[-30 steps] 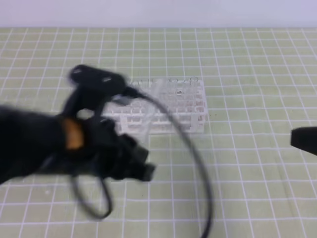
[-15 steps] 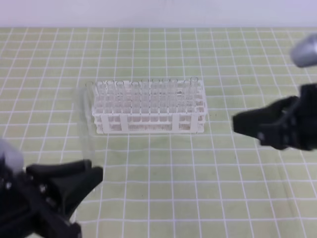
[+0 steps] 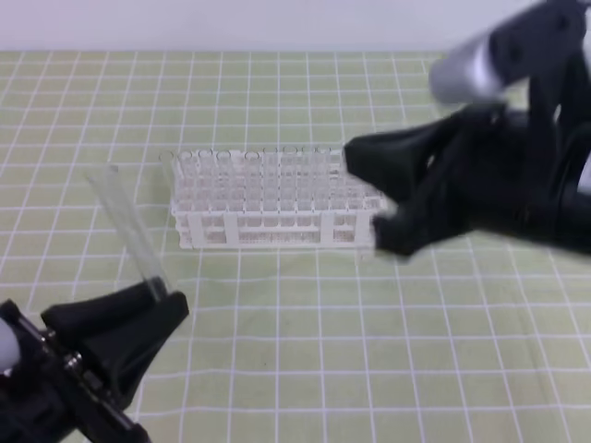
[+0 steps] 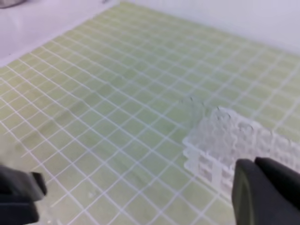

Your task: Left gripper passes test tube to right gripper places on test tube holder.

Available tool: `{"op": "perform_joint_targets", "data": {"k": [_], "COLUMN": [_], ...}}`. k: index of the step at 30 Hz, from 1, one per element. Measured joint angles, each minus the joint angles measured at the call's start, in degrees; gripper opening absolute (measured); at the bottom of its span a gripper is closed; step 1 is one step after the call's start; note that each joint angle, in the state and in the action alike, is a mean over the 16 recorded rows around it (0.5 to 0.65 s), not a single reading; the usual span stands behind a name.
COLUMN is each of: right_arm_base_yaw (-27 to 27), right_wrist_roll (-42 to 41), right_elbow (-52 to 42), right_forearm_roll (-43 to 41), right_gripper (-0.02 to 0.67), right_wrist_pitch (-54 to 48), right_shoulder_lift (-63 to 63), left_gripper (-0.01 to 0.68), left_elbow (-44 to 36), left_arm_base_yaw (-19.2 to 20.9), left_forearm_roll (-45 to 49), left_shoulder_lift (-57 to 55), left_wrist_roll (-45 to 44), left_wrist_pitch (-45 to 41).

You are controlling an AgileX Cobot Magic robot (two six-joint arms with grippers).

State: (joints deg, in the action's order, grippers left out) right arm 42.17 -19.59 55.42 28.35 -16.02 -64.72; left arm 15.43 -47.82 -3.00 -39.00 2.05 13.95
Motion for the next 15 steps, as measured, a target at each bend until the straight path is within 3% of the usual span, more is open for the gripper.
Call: {"op": "perform_joint_targets", "data": {"k": [9, 15], "right_arm_base_yaw": [12.50, 17.51], "right_wrist_roll": [-3.27, -2.66], "right_elbow": [-15.54, -21.59], "right_forearm_roll": [-1.56, -1.28], "right_gripper": [-0.017, -0.002], "right_wrist_pitch": [30.42, 42.61], "right_shoulder_lift": [3.98, 5.09], "left_gripper": [0.016, 0.039], "left_elbow": [0.19, 1.12], "left_arm_base_yaw": [0.01, 0.01], "left_forearm_roll": [1.13, 2.28], "left_shoulder_lift": [-4.44, -8.00], "left_wrist_roll": [-0.42, -0.24], "left_wrist_pitch": [0.66, 2.02]}}
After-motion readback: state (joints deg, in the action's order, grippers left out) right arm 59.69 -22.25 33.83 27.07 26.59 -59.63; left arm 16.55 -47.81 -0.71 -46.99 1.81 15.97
